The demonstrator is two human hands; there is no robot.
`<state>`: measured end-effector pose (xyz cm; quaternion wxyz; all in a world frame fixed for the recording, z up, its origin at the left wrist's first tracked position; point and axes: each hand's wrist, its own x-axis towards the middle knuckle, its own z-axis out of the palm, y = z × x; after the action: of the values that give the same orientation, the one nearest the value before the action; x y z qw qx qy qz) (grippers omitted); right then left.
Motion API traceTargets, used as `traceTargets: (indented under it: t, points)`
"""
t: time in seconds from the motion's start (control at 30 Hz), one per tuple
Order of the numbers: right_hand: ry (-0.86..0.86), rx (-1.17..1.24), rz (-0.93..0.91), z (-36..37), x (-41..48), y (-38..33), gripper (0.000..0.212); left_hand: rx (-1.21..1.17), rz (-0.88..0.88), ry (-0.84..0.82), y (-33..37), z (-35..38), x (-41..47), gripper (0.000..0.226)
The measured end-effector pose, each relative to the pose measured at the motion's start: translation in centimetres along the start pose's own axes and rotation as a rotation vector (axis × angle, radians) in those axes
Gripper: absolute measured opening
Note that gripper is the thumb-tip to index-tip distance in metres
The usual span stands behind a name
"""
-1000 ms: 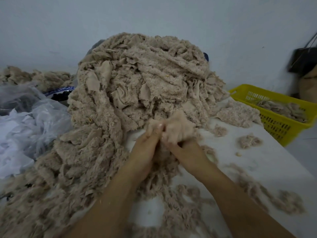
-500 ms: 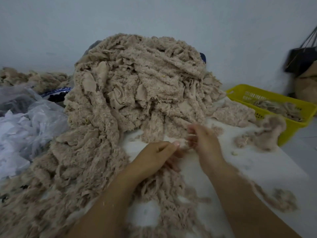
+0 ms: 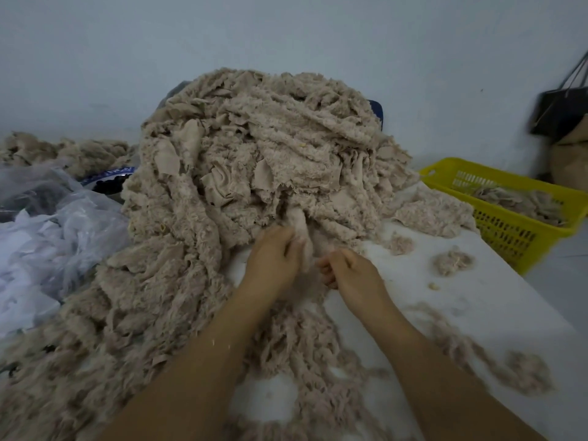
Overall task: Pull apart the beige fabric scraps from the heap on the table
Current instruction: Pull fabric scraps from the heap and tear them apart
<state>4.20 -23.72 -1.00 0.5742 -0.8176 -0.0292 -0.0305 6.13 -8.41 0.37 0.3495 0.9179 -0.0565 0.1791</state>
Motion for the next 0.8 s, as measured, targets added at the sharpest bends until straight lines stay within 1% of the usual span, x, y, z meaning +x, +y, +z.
traceTargets:
  t: [0.07, 0.1, 0.13, 0.17, 0.2, 0.23, 0.27, 0.33, 0.37, 0.4, 0.43, 0.5, 0.53, 0.57, 0.6, 0.67, 0.7, 0.73, 0.8]
  points:
    - [0.007, 0.200, 0.067, -0.2, 0.3, -0.5, 0.044, -0.034, 0.206, -0.055, 1.8, 0.0, -1.6, 0.028]
    - [-0.056, 0.374, 0.126, -0.4, 0.4, -0.7, 0.048, -0.059, 0.292, -0.106, 2.6, 0.1, -2.5, 0.027]
    - [-0.161, 0.561, 0.206, -0.7, 0.4, -1.0, 0.050, -0.092, 0.368, -0.153, 3.2, 0.4, -3.3, 0.027]
    - [-0.255, 0.711, 0.287, -1.0, 0.2, -1.3, 0.049, -0.120, 0.429, -0.199, 3.7, 0.5, -3.9, 0.027]
    - [-0.307, 0.811, 0.365, -1.2, 0.0, -1.5, 0.045, -0.141, 0.478, -0.239, 4.0, 0.7, -4.3, 0.027]
    - [-0.311, 0.865, 0.435, -1.5, 0.1, -1.4, 0.041, -0.157, 0.517, -0.276, 4.2, 0.7, -4.5, 0.027]
    - [-0.279, 0.903, 0.493, -1.6, 0.3, -1.3, 0.038, -0.165, 0.551, -0.309, 4.4, 0.7, -4.6, 0.028]
    - [-0.161, 0.925, 0.540, -1.7, 0.7, -1.2, 0.043, -0.188, 0.575, -0.369, 4.6, 0.5, -4.9, 0.030]
    - [-0.100, 0.867, 0.506, -1.6, 0.8, -1.3, 0.046, -0.225, 0.527, -0.405, 4.5, 0.4, -5.1, 0.030]
    - [-0.040, 0.746, 0.423, -1.5, 0.9, -1.3, 0.046, -0.290, 0.426, -0.432, 4.5, 0.4, -5.2, 0.032]
    - [0.013, 0.574, 0.295, -1.3, 0.9, -1.4, 0.043, -0.383, 0.267, -0.438, 4.5, 0.4, -5.0, 0.034]
    - [0.045, 0.220, -0.014, -0.9, 0.3, -1.7, 0.036, -0.553, -0.134, -0.339, 4.2, 0.1, -4.0, 0.039]
    - [0.002, 0.084, -0.154, -0.6, -0.2, -1.9, 0.037, -0.650, -0.322, -0.291, 3.9, -0.1, -3.2, 0.041]
    - [-0.078, -0.016, -0.265, -0.1, -0.7, -2.1, 0.040, -0.823, -0.481, -0.290, 3.6, -0.2, -2.1, 0.040]
    - [-0.174, -0.087, -0.353, 0.6, -1.2, -2.2, 0.041, -1.042, -0.604, -0.320, 3.3, -0.4, -1.0, 0.040]
    - [-0.336, -0.186, -0.442, 1.7, -2.0, -2.4, 0.040, -1.391, -0.787, -0.328, 2.6, -0.8, 1.3, 0.036]
    - [-0.364, -0.212, -0.454, 1.8, -2.0, -2.3, 0.039, -1.526, -0.854, -0.300, 2.3, -1.1, 2.3, 0.031]
    - [-0.356, -0.209, -0.450, 1.5, -1.9, -2.2, 0.041, -1.640, -0.904, -0.258, 2.0, -1.2, 3.1, 0.027]
    - [-0.278, -0.181, -0.418, 0.4, -1.5, -1.7, 0.048, -1.799, -0.980, -0.143, 1.4, -1.6, 4.4, 0.029]
